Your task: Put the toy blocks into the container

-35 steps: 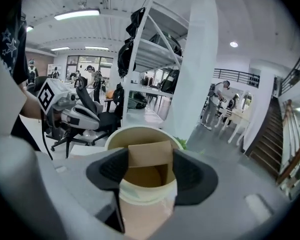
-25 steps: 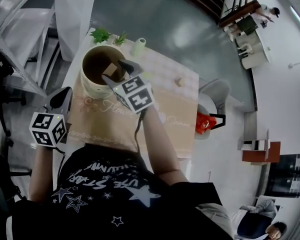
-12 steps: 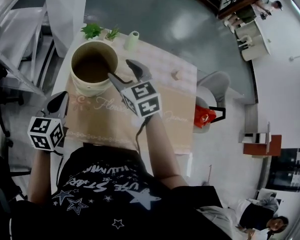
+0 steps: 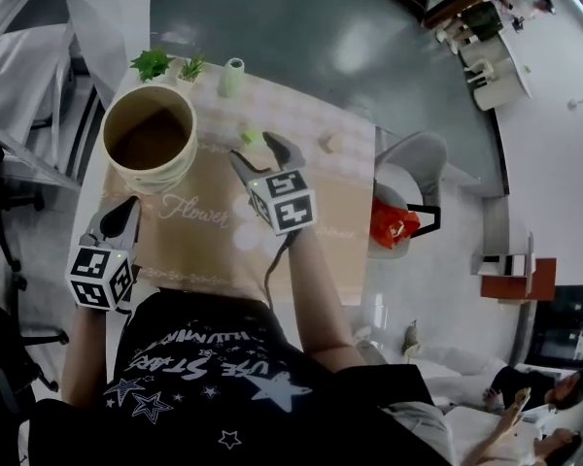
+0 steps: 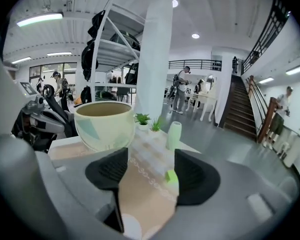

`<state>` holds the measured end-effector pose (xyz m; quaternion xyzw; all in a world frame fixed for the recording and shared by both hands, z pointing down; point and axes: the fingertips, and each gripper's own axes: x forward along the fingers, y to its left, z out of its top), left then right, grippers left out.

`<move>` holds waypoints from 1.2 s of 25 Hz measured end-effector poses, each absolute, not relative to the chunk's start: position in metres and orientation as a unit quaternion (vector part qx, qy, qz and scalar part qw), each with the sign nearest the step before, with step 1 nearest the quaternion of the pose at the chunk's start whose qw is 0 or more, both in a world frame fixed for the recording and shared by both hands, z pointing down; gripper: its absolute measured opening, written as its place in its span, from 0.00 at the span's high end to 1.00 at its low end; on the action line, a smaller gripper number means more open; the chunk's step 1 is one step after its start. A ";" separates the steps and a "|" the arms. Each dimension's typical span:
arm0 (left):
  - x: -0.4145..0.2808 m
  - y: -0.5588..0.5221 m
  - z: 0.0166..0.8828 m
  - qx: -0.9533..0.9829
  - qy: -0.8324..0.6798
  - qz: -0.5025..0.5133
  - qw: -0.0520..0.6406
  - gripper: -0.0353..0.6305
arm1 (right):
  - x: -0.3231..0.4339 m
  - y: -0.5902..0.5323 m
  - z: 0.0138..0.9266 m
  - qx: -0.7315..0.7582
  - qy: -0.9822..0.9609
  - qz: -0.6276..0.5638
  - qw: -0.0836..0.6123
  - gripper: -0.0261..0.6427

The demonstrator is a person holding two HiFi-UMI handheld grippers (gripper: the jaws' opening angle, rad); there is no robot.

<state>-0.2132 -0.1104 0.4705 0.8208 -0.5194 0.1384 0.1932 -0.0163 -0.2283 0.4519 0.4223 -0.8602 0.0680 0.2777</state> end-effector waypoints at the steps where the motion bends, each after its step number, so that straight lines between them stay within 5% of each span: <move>1: -0.206 -0.110 0.471 0.821 -0.518 0.141 0.193 0.93 | -0.009 -0.231 0.456 0.425 -0.858 0.070 0.280 0.53; 30: -0.148 -0.127 0.519 0.776 -0.547 0.190 0.250 0.93 | 0.012 -0.307 0.594 0.362 -0.847 0.124 0.368 0.59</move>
